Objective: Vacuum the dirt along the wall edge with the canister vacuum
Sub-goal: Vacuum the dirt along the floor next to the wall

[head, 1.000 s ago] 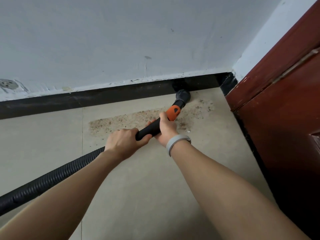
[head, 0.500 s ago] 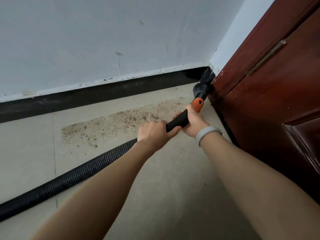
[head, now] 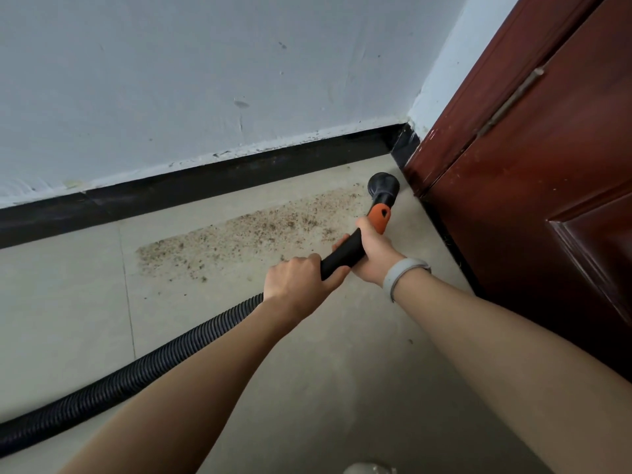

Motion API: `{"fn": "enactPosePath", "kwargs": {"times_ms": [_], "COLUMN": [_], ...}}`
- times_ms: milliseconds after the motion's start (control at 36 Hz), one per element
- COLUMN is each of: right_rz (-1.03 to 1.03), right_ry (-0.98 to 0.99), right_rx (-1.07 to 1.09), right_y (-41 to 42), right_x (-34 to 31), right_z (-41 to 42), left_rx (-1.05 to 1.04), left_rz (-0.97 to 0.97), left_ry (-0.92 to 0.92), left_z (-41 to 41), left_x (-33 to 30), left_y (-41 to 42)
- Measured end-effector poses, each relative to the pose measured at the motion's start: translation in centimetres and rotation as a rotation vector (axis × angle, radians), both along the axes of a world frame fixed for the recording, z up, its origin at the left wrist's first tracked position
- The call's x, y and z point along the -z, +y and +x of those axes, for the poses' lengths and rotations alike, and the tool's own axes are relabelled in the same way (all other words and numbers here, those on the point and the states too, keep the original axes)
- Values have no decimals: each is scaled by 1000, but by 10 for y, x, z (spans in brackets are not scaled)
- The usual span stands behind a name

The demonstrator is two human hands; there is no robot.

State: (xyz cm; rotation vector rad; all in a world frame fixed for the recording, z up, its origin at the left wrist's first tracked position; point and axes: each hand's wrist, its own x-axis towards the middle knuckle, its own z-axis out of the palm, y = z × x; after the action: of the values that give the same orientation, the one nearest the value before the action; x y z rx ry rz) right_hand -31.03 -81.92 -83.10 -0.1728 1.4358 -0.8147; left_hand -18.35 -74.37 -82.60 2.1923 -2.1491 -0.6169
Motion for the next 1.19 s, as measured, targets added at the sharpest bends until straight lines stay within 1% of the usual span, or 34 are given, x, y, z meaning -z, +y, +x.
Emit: {"fn": "enactPosePath", "kwargs": {"times_ms": [333,722,944,1194], "right_rz": [18,48,54,83], "right_ry": [-65,-87,-65,-65], "right_rx": [-78,-153,-210,-294], "right_y": [25,68,88,111], "right_x": [-7,-9,-7,-9], "right_z": [52,105,136,171], "left_rx": [-83,-182,-266,-372], "left_rz": [20,18,26,14], "left_ry": [-13,-9,39,46], "left_z": [46,91,115,141], "left_x": [-5,-6,-5,-4], "left_y": [33,86,112,146]}}
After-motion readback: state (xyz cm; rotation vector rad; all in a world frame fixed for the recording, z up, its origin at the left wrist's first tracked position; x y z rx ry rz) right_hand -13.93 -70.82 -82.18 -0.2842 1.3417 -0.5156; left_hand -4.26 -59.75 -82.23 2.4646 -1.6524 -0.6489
